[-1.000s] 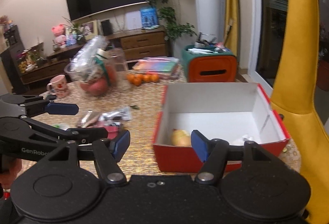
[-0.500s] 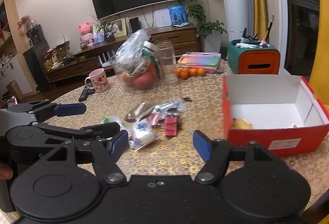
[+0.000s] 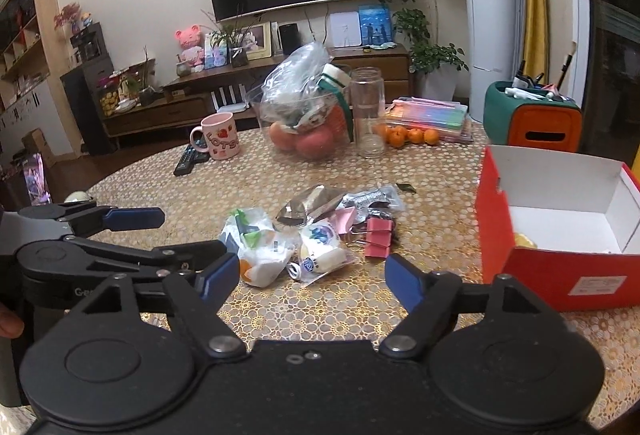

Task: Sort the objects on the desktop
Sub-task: 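Move both tools back over the remaining pile of items, then grasp the PAPER tissue pack with the left tool while the right tool grasps the blueberry bread bag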

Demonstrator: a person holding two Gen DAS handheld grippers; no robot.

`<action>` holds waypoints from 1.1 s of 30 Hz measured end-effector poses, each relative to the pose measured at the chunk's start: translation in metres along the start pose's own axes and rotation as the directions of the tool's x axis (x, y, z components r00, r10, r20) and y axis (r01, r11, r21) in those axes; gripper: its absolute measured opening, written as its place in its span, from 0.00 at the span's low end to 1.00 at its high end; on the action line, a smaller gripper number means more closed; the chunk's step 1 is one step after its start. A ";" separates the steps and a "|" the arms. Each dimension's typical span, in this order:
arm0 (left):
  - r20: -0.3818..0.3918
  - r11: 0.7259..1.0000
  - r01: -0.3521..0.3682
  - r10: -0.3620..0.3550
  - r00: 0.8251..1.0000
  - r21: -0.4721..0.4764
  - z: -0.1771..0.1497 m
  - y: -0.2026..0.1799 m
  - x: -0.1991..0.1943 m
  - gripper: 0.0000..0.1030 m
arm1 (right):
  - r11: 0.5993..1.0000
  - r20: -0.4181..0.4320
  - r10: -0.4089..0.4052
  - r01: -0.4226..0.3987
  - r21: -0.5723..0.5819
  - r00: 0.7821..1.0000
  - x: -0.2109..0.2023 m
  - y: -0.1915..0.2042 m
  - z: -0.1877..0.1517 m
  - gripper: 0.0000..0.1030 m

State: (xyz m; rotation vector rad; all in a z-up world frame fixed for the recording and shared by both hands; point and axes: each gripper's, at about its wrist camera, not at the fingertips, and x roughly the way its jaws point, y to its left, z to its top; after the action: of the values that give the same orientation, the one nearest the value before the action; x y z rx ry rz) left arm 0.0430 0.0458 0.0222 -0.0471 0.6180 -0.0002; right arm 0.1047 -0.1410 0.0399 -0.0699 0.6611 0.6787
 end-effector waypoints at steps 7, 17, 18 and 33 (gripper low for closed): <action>0.009 1.000 -0.001 0.001 1.000 -0.016 -0.014 0.026 0.014 1.00 | 1.000 -0.030 -0.015 0.014 -0.019 0.999 0.030 0.009 -0.003 0.78; -0.025 0.998 0.040 -0.042 0.999 -0.042 -0.026 0.054 0.046 1.00 | 1.000 -0.072 -0.025 0.024 -0.015 0.997 0.069 0.009 -0.002 0.79; -0.032 0.998 0.047 -0.049 0.998 -0.047 -0.027 0.056 0.050 1.00 | 1.000 -0.076 -0.028 0.027 -0.017 0.997 0.073 0.008 -0.002 0.79; -0.043 0.997 0.065 -0.063 0.997 0.046 -0.032 0.076 0.113 1.00 | 0.997 -0.156 -0.067 0.058 -0.058 0.986 0.147 -0.005 0.000 0.77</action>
State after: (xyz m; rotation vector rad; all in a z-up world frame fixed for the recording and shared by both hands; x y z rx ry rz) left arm 0.1159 0.1184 -0.0727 -0.0208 0.6576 -0.0778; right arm 0.1934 -0.0629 -0.0472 -0.1940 0.7895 0.6345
